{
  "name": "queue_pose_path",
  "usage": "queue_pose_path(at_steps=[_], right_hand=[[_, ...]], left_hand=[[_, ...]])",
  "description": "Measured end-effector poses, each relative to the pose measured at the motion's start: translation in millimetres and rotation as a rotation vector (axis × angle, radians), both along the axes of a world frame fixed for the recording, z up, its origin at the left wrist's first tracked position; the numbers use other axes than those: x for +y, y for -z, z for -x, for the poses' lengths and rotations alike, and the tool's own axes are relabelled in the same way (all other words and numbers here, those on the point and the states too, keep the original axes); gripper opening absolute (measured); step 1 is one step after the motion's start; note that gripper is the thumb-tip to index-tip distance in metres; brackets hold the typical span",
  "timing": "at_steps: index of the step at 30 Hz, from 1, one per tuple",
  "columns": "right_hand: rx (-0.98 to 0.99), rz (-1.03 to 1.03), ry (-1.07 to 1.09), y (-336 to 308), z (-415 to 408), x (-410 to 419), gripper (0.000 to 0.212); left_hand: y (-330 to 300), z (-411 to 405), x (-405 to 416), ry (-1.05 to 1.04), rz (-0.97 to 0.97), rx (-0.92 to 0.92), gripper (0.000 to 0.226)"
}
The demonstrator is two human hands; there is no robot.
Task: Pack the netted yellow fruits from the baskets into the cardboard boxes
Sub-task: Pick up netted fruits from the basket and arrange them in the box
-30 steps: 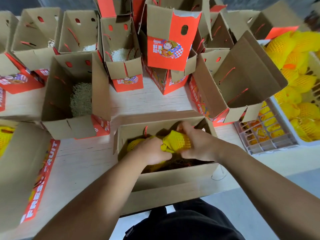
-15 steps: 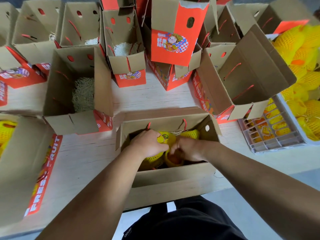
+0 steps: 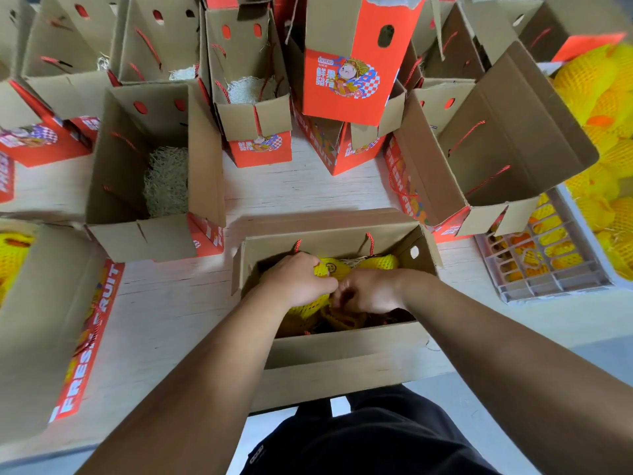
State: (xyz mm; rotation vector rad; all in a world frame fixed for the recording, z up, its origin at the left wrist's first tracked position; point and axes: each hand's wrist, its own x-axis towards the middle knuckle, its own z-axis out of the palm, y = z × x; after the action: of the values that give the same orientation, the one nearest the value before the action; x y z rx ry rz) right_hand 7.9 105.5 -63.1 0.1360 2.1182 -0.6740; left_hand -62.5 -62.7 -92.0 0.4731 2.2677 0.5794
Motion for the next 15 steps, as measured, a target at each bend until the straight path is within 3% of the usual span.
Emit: queue_pose_path(at_steps=[4,7,13,15], right_hand=[[0.024,-0.218,-0.131,1,-2,21,0.002],[-0.026,-0.315,-0.292,20,-7,5,0.030],[0.140,-0.472,-0.481,38,0,-7,0.024],[0.195,-0.461,-0.542,28,-1,-2,0.036]], left_hand=[[1,0,0,0.008,-0.009,-0.020,0.053],[2,-1,1,0.004,-0.005,-0.021,0.053],[6,-6,6,0.025,0.051,0.047,0.048],[8,-4,5,-0.012,0.028,0.024,0.053]])
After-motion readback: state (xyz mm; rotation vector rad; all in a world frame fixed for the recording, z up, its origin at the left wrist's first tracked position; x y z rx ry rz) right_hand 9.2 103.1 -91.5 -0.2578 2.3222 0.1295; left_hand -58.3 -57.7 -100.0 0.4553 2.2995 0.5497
